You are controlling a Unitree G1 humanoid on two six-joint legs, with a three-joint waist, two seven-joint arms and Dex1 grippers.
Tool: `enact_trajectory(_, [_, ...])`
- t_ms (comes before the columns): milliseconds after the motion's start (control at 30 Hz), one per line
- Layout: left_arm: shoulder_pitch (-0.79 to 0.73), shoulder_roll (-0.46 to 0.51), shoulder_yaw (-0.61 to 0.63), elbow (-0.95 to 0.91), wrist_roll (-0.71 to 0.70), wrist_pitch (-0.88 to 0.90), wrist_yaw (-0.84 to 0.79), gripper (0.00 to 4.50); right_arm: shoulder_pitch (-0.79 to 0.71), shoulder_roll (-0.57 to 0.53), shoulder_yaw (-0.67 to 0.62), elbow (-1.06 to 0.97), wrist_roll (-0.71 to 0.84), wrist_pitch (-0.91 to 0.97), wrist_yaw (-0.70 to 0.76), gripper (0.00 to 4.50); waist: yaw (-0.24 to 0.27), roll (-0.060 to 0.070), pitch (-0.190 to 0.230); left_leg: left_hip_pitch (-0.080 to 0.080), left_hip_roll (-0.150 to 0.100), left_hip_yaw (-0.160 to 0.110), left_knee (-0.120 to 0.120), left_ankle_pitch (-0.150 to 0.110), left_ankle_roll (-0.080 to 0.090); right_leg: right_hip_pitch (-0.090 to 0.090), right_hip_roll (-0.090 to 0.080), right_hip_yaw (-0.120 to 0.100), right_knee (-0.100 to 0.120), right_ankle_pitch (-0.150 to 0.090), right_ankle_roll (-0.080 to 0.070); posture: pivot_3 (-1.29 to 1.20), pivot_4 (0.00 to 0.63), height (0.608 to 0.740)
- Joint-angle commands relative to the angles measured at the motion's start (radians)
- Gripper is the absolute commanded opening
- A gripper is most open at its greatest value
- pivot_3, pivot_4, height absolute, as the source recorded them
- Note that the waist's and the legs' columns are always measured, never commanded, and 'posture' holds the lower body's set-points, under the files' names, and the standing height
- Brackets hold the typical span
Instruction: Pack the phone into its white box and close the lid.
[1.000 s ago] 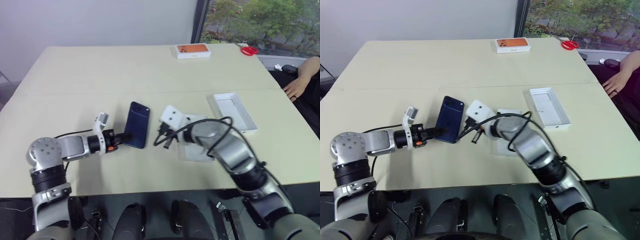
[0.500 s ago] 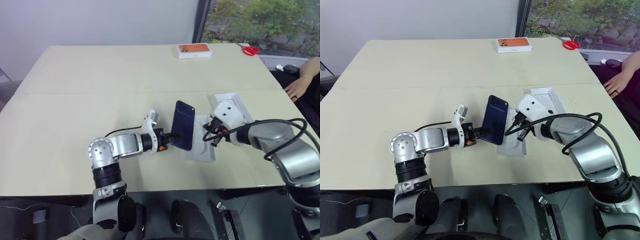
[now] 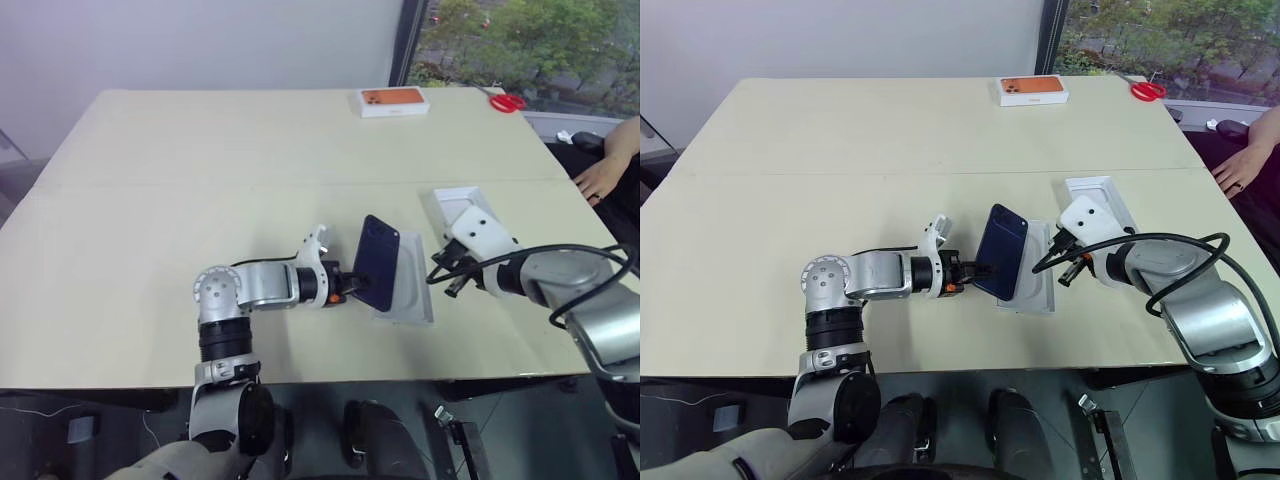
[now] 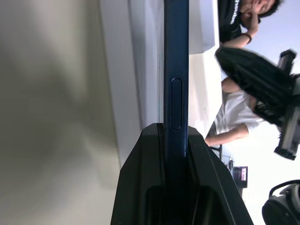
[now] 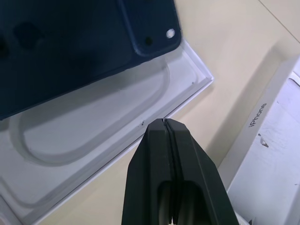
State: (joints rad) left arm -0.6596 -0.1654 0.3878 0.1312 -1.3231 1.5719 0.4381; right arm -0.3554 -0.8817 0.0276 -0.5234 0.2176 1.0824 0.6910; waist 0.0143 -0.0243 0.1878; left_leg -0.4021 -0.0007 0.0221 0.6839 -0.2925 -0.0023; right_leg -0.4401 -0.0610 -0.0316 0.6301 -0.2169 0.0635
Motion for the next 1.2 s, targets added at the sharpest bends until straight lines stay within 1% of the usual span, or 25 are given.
enact_trajectory(33, [-0.060,-0.080,-0.033,0.003,-0.121,-0.022,0.000,0.05,0.014,-0.016,-0.014,-0.012,-0.002,-0.019,-0.010,0.00,0.000,0.000,0.000,0.000,0.000,0.000,0.000,0.000,0.000,0.000,0.000,0.000,0.000,0.000,0.000,0.00,0.150,0.740])
enact_trajectory(167, [-0.055,-0.056,-0.080,0.033,-0.178,-0.041,0.029,0.05,0.033,-0.027,0.001,0.001,-0.013,-0.028,-0.016,0.00,0.001,0.000,0.000,0.000,0.000,0.000,0.000,0.000,0.000,0.000,-0.001,0.000,0.000,0.000,0.000,0.00,0.150,0.740])
enact_trajectory(333, [-0.053,-0.021,-0.131,0.047,-0.236,-0.087,0.059,0.05,0.093,-0.094,0.051,0.022,-0.067,-0.073,-0.019,0.00,0.001,0.000,0.000,0.000,-0.001,0.000,0.000,0.000,0.000,0.000,-0.001,0.000,0.000,0.000,0.001,0.00,0.150,0.740])
enact_trajectory(567, [-0.041,0.017,-0.190,0.059,-0.310,-0.155,0.122,0.05,0.121,-0.070,0.055,0.025,-0.060,-0.084,-0.028,0.00,0.000,0.000,0.000,0.000,-0.001,0.000,0.000,0.000,0.000,0.000,-0.001,0.001,0.000,-0.001,0.001,0.00,0.150,0.740])
enact_trajectory(900, [-0.034,0.069,-0.267,0.071,-0.375,-0.222,0.172,0.05,0.113,-0.056,0.065,0.033,-0.061,-0.088,-0.035,0.00,0.001,0.000,0.000,0.000,-0.001,0.000,0.000,0.000,0.000,0.000,-0.001,0.001,0.000,-0.001,0.001,0.00,0.150,0.740])
enact_trajectory(967, [-0.031,0.081,-0.283,0.070,-0.388,-0.229,0.176,0.98,0.110,-0.054,0.066,0.032,-0.062,-0.087,-0.036,0.00,0.001,0.000,0.000,0.000,-0.001,0.000,0.000,0.000,-0.001,0.000,-0.001,0.001,0.000,-0.001,0.001,0.00,0.150,0.740])
enact_trajectory(1000, [-0.031,0.088,-0.291,0.068,-0.394,-0.231,0.176,1.26,0.108,-0.052,0.066,0.031,-0.062,-0.086,-0.037,0.00,0.001,0.000,0.000,0.000,-0.001,0.000,0.000,0.000,-0.001,0.000,-0.001,0.001,0.000,-0.001,0.001,0.00,0.150,0.740])
enact_trajectory(1033, [-0.030,0.095,-0.299,0.066,-0.402,-0.235,0.176,1.69,0.107,-0.051,0.066,0.030,-0.061,-0.085,-0.038,0.00,0.001,0.000,0.000,0.000,-0.001,0.000,0.000,0.000,-0.001,0.001,-0.001,0.001,0.000,-0.001,0.001,0.00,0.150,0.740])
enact_trajectory(1100, [-0.029,0.111,-0.316,0.060,-0.422,-0.241,0.175,2.63,0.105,-0.051,0.064,0.028,-0.061,-0.083,-0.038,0.00,0.001,0.000,0.000,0.000,-0.001,0.000,0.000,0.001,-0.001,0.001,-0.001,0.001,0.000,-0.001,0.001,0.00,0.150,0.740])
enact_trajectory(1167, [-0.029,0.128,-0.331,0.058,-0.446,-0.247,0.174,3.74,0.102,-0.053,0.061,0.029,-0.062,-0.083,-0.038,0.00,0.000,0.000,0.000,0.001,-0.001,0.000,0.000,0.001,-0.001,0.001,-0.001,0.001,0.000,-0.001,0.001,0.00,0.150,0.740])
enact_trajectory(1200, [-0.029,0.136,-0.339,0.057,-0.458,-0.251,0.174,4.13,0.101,-0.054,0.059,0.029,-0.062,-0.084,-0.038,0.00,0.000,0.000,0.000,0.001,-0.001,0.000,0.000,0.001,-0.001,0.001,-0.001,0.001,0.000,-0.001,0.001,0.00,0.150,0.740])
